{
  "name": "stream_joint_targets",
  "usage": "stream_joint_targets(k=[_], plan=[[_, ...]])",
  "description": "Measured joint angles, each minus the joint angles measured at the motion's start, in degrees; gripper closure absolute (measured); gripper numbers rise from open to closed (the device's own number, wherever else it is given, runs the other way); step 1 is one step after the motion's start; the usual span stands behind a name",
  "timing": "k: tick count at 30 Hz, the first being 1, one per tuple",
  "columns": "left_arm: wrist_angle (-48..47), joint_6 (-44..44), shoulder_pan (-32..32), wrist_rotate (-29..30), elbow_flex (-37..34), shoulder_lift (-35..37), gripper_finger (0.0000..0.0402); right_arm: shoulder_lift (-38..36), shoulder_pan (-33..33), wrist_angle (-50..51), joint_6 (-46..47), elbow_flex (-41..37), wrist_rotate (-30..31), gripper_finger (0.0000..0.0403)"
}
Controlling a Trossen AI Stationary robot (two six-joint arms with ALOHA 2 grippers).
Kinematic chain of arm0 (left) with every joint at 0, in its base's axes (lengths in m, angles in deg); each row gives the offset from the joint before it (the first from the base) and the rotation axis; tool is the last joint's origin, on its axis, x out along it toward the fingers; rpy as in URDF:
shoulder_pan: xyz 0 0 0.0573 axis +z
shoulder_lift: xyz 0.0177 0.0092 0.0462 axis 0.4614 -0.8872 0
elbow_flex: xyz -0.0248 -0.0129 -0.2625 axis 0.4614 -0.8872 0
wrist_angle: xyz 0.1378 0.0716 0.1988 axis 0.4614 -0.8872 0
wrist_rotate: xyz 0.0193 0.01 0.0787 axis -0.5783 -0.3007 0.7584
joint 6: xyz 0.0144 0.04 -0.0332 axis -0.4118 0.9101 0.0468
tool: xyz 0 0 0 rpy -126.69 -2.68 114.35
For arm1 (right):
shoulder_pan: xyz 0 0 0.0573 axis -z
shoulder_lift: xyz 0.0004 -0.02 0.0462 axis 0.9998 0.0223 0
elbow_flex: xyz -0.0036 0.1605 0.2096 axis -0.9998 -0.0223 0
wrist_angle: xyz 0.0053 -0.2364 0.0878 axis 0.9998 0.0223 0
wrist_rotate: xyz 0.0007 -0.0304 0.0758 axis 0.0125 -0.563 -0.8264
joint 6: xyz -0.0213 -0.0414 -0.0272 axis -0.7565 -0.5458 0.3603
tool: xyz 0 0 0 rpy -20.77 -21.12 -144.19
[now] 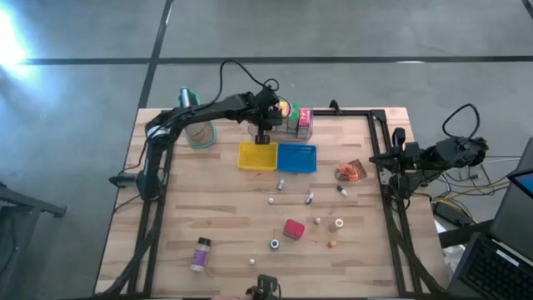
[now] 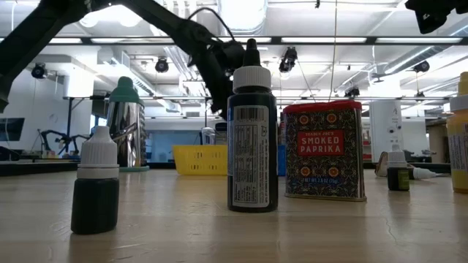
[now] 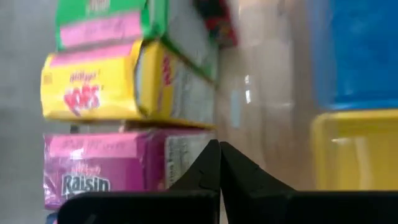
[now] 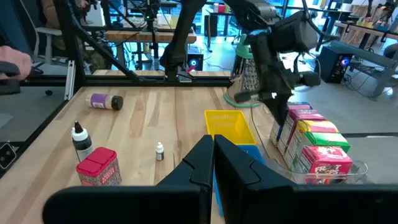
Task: Pick & Place Kitchen Items
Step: Adjust the cereal boxes in the transparent bin
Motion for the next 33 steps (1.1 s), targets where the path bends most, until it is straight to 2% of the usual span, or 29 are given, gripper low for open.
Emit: stream_joint_targets(k=[10, 13, 19, 24, 27, 30, 33], plan=[[-6.3, -2.64, -2.43, -4.64, 2.51, 9.03, 0.0399, 0.0, 0.0, 0.0, -0.01, 0.0, 0.01, 0.0394], [-6.3, -4.68, -2.46, -7.52, 1.83, 13.54, 0.0396, 0.0, 0.01, 0.0, -0.01, 0.0, 0.0, 0.0394], [-5.8, -9.72, -2.79, -8.63, -1.38, 22.52, 0.0399, 0.0, 0.01, 0.0, -0.01, 0.0, 0.0, 0.0394], [-4.57, -12.63, -3.53, -8.28, -5.58, 29.92, 0.0398, 0.0, 0.0, 0.0, 0.0, 0.0, 0.0, 0.0394], [-2.52, -15.5, -4.06, -5.45, -9.25, 34.41, 0.0399, 0.0, -0.01, 0.0, 0.0, -0.02, 0.0, 0.0394], [1.02, -17.57, -4.63, -1.45, -15.16, 39.4, 0.0399, 0.0, 0.0, -0.41, 0.0, -0.02, 0.02, 0.0394], [6.24, -19.78, -4.71, -0.5, -22.68, 44.58, 0.0398, 0.0, 0.01, -0.63, -0.01, 0.01, 0.02, 0.0394]])
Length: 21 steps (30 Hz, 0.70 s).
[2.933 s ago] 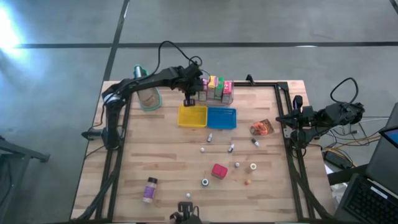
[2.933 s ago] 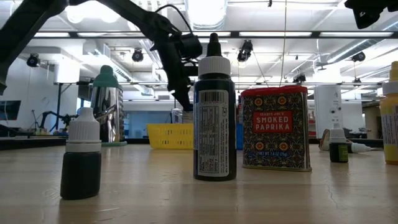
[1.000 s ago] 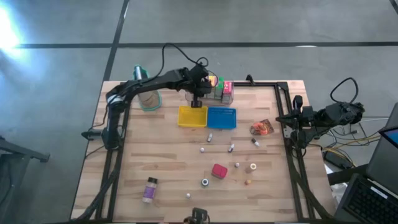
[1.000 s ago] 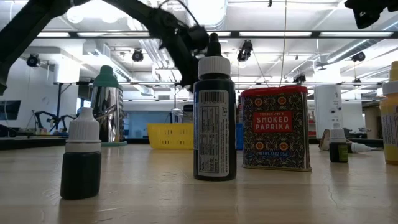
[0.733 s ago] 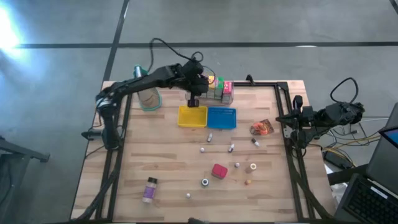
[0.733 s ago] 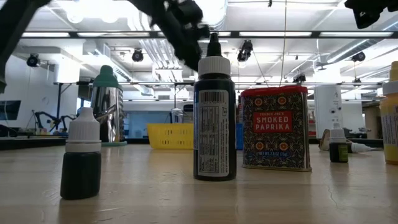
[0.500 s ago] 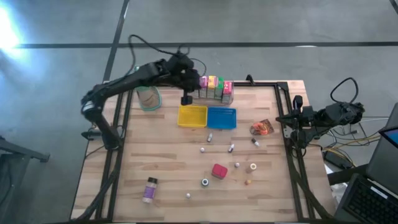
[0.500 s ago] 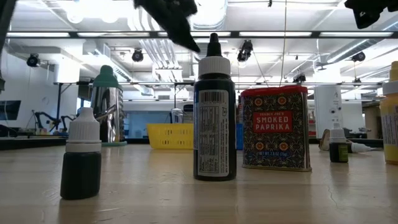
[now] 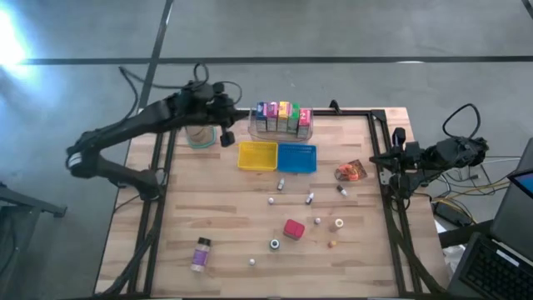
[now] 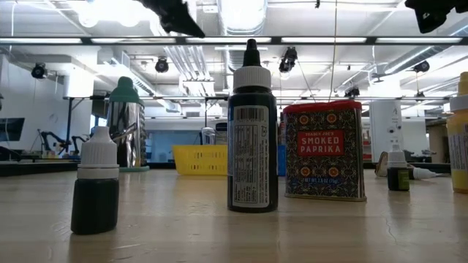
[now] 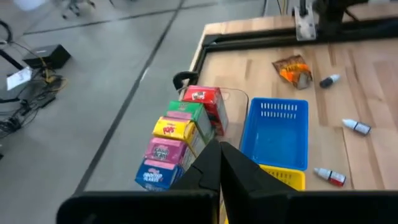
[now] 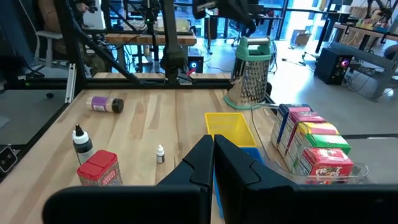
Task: Pick & Place Kitchen Items
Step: Adjust the cereal boxes in the transparent bin
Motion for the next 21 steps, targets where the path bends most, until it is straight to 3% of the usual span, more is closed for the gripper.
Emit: stream_joint_targets(k=[5, 8, 12, 17, 21], plan=[[11.24, -2.51, 0.0, 0.08, -12.66, 7.83, 0.0398, 0.0, 0.0, -1.17, 1.38, -0.09, 0.09, 0.0394], [18.9, -3.73, 0.0, 0.08, -19.33, 11.07, 0.0396, 0.56, 0.0, -13.66, 5.94, -1.68, 3.56, 0.0394], [29.01, -4.88, 0.0, 0.07, -25.85, 13.85, 0.039, 5.07, 0.02, -28.16, -4.49, -2.38, 6.88, 0.0394], [36.3, -5.91, 0.0, 0.07, -31.02, 14.98, 0.0391, 13.98, 0.76, -28.39, -6.68, 0.26, 8.49, 0.0394], [39.73, -6.2, 0.0, 0.05, -33.54, 15.04, 0.0389, 20.76, 3.88, -22.54, -0.44, 4.35, 8.99, 0.0394]])
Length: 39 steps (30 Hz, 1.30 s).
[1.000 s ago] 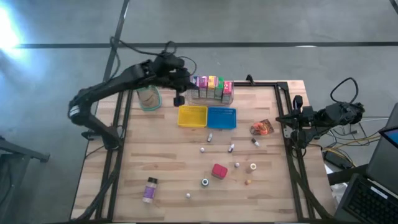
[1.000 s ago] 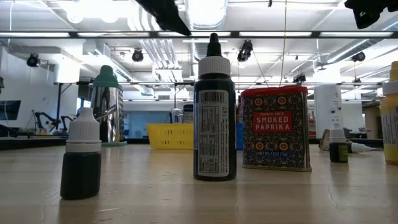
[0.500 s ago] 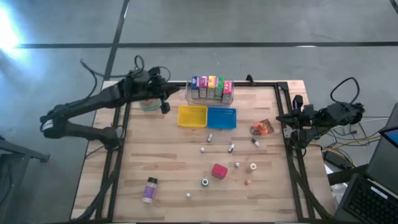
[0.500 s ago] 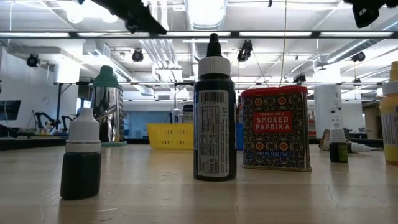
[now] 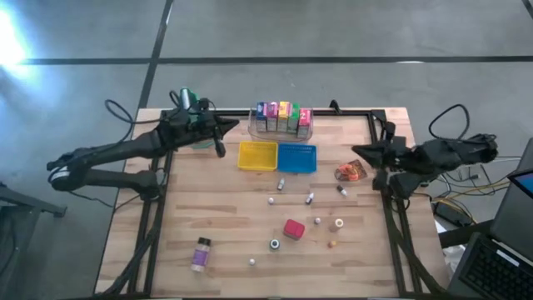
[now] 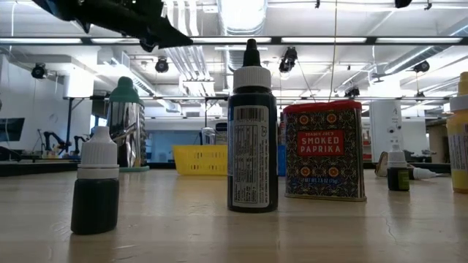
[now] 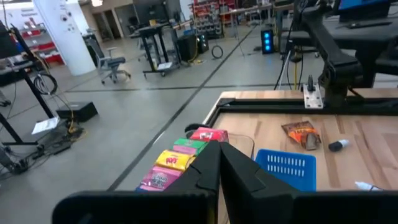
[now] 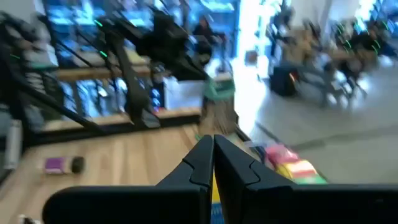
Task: Pick & Place Kitchen Items
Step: Adjust the cereal boxes in the transparent bin
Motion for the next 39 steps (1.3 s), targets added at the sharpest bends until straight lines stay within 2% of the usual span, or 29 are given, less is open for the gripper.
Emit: stream_joint_targets(k=[4, 7, 11, 16, 19, 25, 28, 31, 39], plan=[[0.3, -2.2, 0.0, -0.01, -1.3, -0.04, 0.039, 5.25, 5.69, 4.68, 3.09, 3.34, -1.5, 0.0394], [1.13, -4.07, 0.0, -0.17, -2.49, -0.07, 0.0391, 9.51, 11.88, 5.33, 3.23, 4.81, -6.95, 0.0394], [6.39, -5.46, 0.0, -0.3, -4.98, -0.11, 0.0391, 16.03, 23.79, 5.75, 2.97, 5.81, -19.38, 0.0394], [7.72, -5.56, 0.0, -0.58, -5.36, -0.11, 0.0392, 24.04, 41.39, 7.29, 1.62, 7.81, -43.1, 0.0394], [6.72, -5.26, 0.0, -0.66, -5.38, -0.11, 0.0392, 28.18, 46.23, 7.44, -4.97, 9.45, -52.94, 0.0394], [6.7, -4.06, 0.0, -0.66, -5.4, -0.09, 0.0392, 35.39, 47.56, 7.04, -11.84, 13.42, -53.86, 0.0394], [6.74, -4.04, 0.0, -0.66, -5.41, -0.09, 0.0392, 40.41, 47.55, 7.22, -13.39, 16.47, -51.83, 0.0394], [6.39, -4.04, 0.01, -0.66, -5.45, -0.09, 0.0392, 46.02, 48.39, 12.41, -14.52, 20.3, -48.32, 0.0394], [5.47, -4.02, 0.02, -0.68, -5.49, -0.09, 0.0392, 58.13, 50.35, 25.12, -17.68, 28.41, -48.03, 0.0395]])
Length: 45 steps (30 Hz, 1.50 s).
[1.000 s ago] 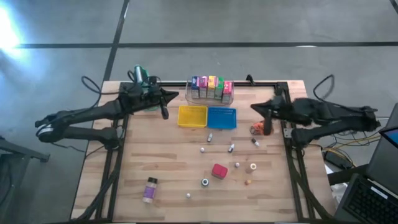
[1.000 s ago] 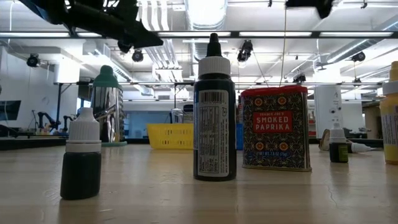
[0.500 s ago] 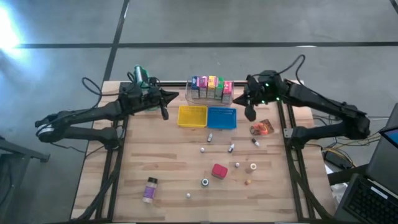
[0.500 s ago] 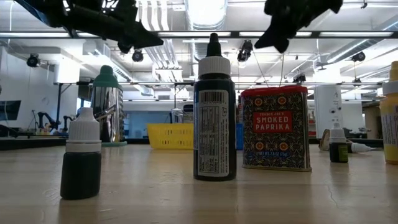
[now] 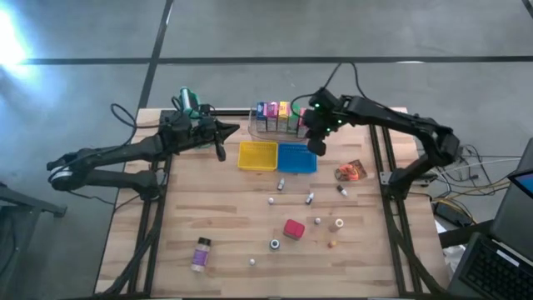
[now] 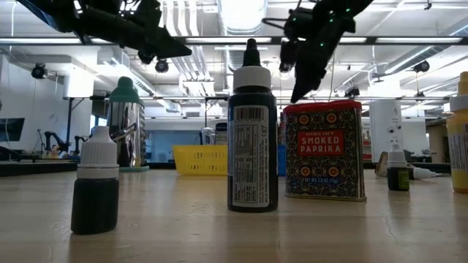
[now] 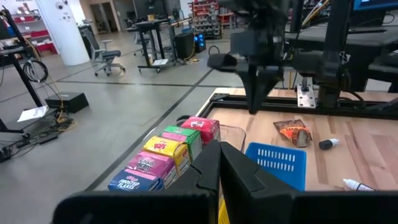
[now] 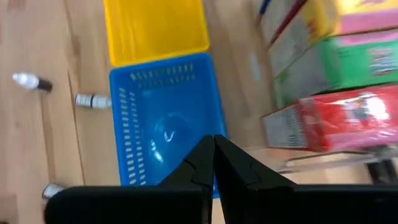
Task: Pick & Place Kitchen Items
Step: Adjust the cereal boxes in the transparent bin
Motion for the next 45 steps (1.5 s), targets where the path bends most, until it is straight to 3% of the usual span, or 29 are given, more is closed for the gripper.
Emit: stream_joint_targets(k=[20, 24, 38, 45], plan=[[0.22, 0.02, -0.02, 0.0, -0.02, -0.02, 0.0392, 9.49, 3.93, -5.46, -1.43, 1.26, 1.61, 0.0395], [0.19, 0.02, -0.02, 0.0, -0.02, -0.02, 0.0392, 10.12, 5.08, -7.42, -2.18, 1.21, 4.53, 0.0395], [0.19, -0.21, 0.0, 0.0, -0.07, -0.02, 0.0392, 10.38, 6.99, -10.91, -2.72, 1.13, 4.7, 0.0395], [0.22, -0.62, -0.02, 0.0, -0.07, -0.02, 0.0392, 10.35, 7.19, -12.09, -2.98, 0.99, 8.02, 0.0395]])
